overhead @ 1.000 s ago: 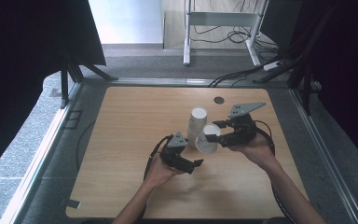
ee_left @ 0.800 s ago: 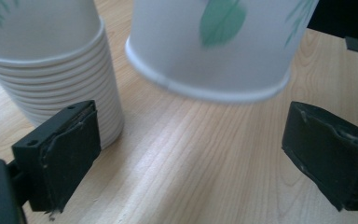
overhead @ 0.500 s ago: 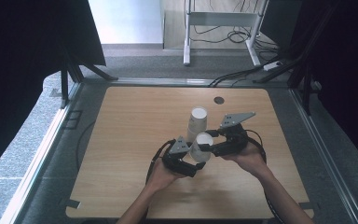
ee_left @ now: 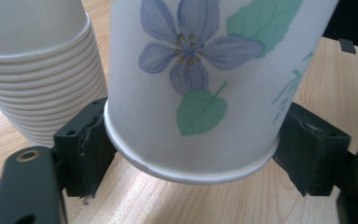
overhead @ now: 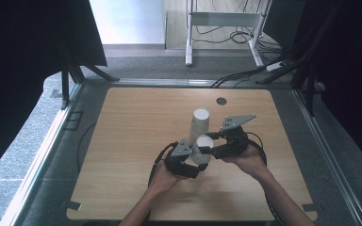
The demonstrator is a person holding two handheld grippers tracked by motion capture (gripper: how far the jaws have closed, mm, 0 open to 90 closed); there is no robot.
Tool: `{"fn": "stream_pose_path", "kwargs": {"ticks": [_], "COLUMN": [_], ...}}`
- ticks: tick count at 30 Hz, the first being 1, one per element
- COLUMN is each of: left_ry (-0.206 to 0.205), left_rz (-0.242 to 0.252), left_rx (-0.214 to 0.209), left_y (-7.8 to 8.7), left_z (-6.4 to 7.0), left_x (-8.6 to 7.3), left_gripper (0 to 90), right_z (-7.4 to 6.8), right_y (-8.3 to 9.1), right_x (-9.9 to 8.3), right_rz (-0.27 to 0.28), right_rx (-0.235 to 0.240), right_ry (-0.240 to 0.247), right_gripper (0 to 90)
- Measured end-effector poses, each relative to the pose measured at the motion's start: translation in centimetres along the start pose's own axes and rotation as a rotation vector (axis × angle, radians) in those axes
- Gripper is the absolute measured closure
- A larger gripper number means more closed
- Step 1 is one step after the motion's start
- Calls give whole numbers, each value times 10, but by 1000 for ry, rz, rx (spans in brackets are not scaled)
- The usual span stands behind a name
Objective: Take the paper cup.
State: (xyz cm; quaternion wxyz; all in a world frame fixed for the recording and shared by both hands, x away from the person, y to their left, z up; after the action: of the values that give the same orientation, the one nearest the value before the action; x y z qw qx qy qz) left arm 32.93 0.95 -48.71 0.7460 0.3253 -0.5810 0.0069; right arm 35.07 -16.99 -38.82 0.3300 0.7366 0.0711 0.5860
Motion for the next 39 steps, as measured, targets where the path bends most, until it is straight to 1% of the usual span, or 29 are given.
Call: {"fn": "stream_pose_path", "kwargs": {"ticks": [4,5,7,10,18,24,28,31,36,37,39], "left_ry": [-1,-1,-3,-4,-9,-12,-6,-14,-30,-34,-38], "left_rz": [-5,-7,-9,-15,-22,-40,-51,-72,-114,-121,-131], "left_rx": [3,2,4,4,8,8,-8,-15,-10,-10,-12], "left_y": [0,0,0,0,1,2,2,3,6,7,9], "left_z": [-1,-1,-1,-1,-2,-3,-4,-5,-7,-8,-8], "left_x": [-1,-1,-2,-2,-2,-1,-1,0,1,2,2], "left_gripper": [251,281,291,338,373,396,400,400,400,400,400], "right_z": [2,3,3,5,7,8,7,7,8,8,7], "right_y": [0,0,0,0,0,-1,-2,0,7,10,11], "right_x": [-1,-2,-3,-4,-5,-5,-4,-4,-4,-3,-3], "right_rz": [-3,-6,-7,-8,-16,-22,-31,-23,-38,-49,-70], "right_rx": [2,3,4,5,8,14,21,27,10,8,13], "right_ry": [-6,-10,-11,-17,-22,-20,-5,-1,33,51,72], "right_gripper": [369,367,366,363,361,354,344,306,252,230,212]}}
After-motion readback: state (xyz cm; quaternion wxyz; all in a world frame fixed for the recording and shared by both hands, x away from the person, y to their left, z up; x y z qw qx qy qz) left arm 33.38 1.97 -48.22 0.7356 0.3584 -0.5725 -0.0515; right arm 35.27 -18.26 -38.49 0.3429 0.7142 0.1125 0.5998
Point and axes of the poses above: each handheld gripper's, and its own axes: y roughly backward along the jaws, x roughly out of its top, z roughly to its right, the point moved 2 cm from there along -y, roughly forward along the jaws, and after that the axes turned 2 degrees about y, right-handed, at the moved point
